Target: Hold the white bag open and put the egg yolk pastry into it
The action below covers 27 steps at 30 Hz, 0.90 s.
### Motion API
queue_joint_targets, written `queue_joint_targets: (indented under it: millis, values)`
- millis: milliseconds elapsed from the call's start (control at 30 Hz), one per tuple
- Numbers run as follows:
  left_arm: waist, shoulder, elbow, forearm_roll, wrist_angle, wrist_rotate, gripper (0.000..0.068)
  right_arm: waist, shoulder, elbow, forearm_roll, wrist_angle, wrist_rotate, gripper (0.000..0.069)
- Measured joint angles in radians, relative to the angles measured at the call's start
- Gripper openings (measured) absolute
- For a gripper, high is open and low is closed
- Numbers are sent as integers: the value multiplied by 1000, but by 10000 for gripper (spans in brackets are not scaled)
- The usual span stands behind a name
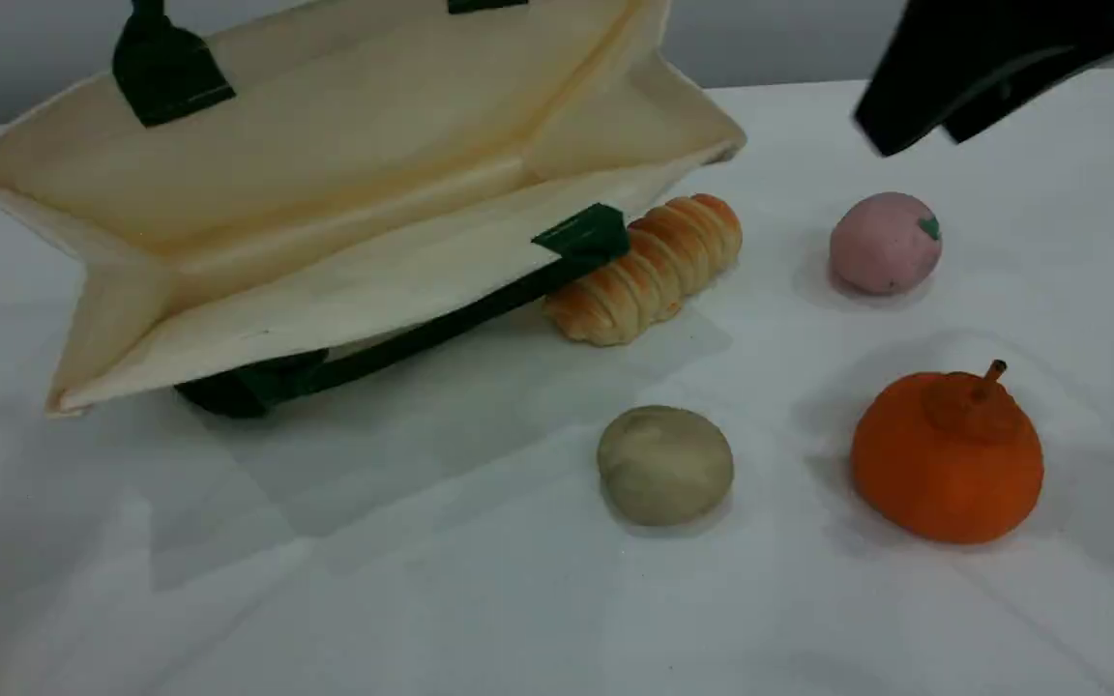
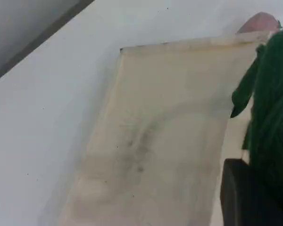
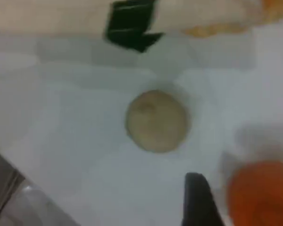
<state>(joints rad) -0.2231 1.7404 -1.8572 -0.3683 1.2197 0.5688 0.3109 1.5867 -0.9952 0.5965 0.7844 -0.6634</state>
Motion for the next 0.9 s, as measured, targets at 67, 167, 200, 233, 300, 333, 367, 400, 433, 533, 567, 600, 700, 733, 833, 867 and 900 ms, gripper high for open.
queue_joint_targets:
  millis: [67,167,200,233,300,333,367,400,433,533,567,600,700,733,833,867,900]
  values:
    - [0,1,0,0,1,0,92,36,3,0,0,0,0,382]
    - [0,1,0,0,1,0,92,85,38,0,0,0,-1,382]
    - [0,1,0,0,1,0,92,102,54,0,0,0,-1,382]
    - [0,1,0,0,1,0,92,116,73,0,0,0,-1,382]
    - [0,1,0,0,1,0,92,145,110,1,0,-2,-1,382]
    - [0,1,0,0,1,0,92,156,125,1,0,-5,-1,382]
    - [0,1,0,0,1,0,92,165,141,1,0,-11,-1,382]
    - [0,1,0,0,1,0,92,173,157,1,0,-22,-1,382]
    - [0,1,0,-1,1,0,92,181,172,1,3,-38,-1,382]
    - [0,1,0,-1,1,0,92,205,213,1,9,-87,-2,382]
    - [0,1,0,-1,1,0,92,215,224,1,9,-105,-2,382]
    - [0,1,0,-1,1,0,92,225,236,1,10,-119,-2,382]
    - [0,1,0,-1,1,0,92,261,263,1,10,-175,-2,392]
    - [0,1,0,-1,1,0,92,274,271,0,10,-191,-2,400]
    - [0,1,0,-1,1,0,92,310,294,0,10,-250,-2,430]
    - [0,1,0,-1,1,0,92,322,302,0,10,-272,-1,442]
    - [0,1,0,-1,1,0,92,334,310,0,10,-293,-1,451]
